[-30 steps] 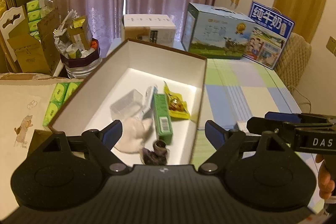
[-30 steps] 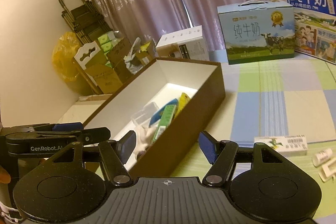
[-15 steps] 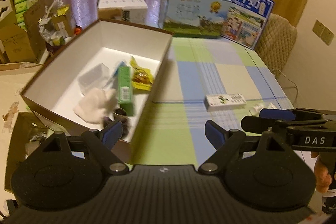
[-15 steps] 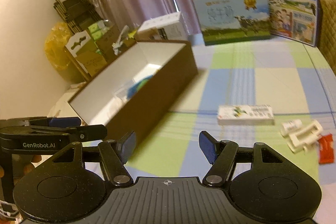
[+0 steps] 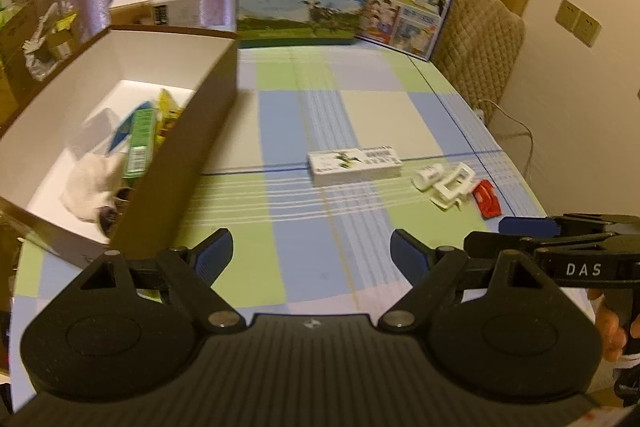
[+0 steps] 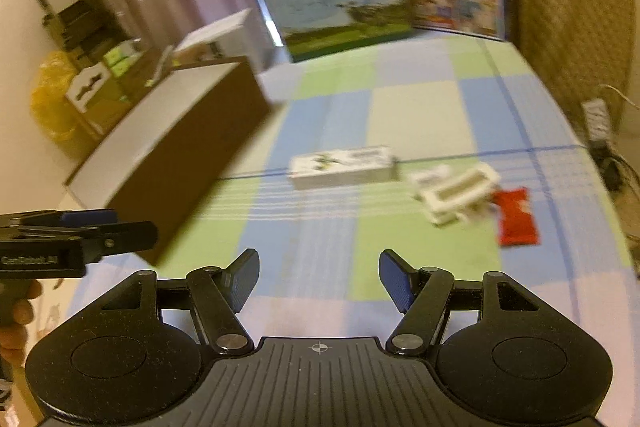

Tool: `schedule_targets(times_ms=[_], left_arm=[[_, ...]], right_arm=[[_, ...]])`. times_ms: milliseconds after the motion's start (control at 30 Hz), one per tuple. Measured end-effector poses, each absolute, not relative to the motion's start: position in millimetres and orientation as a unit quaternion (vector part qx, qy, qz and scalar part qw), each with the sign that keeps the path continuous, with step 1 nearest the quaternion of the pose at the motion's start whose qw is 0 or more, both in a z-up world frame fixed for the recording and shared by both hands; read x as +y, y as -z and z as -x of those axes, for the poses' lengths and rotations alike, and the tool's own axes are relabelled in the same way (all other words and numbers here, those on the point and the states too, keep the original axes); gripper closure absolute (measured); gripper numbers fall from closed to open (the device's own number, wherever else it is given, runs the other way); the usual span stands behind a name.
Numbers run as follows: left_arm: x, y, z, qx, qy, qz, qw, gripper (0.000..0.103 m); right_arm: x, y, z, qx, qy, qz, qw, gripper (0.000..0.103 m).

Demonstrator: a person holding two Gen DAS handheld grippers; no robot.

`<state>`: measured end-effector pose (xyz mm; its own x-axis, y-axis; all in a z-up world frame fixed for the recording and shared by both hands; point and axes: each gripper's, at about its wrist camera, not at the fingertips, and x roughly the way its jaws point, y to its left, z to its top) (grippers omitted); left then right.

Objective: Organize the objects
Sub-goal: 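Withdraw both tools from the shoebox back toward the remaining items, then grasp the red candy packet with the right tool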

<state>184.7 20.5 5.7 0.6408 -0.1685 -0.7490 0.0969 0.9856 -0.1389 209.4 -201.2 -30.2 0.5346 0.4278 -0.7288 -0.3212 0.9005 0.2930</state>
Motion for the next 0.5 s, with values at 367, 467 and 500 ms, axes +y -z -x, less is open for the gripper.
schedule_targets(times_ms=[367,467,500], left_arm=[[-29.1,11.6,-201.9,0.427,0.101,0.019,0.898,0.020],[-36.2,15.0,-207.1,0.428,0.104,0.012,0.898,0.020],[-38.1,16.4,-209.6,0.429,0.105,0.010,0.897,0.020]], right_arm=[[-260.0,43.7,-214.8,0.438,-0.146,-0.074,0.884,0.040],[-267.3,48.5,-220.6,0.435,-0.134,-0.071,0.887,0.040],[-270.4,50.9,-223.3,0.434,-0.128,-0.069,0.889,0.040]])
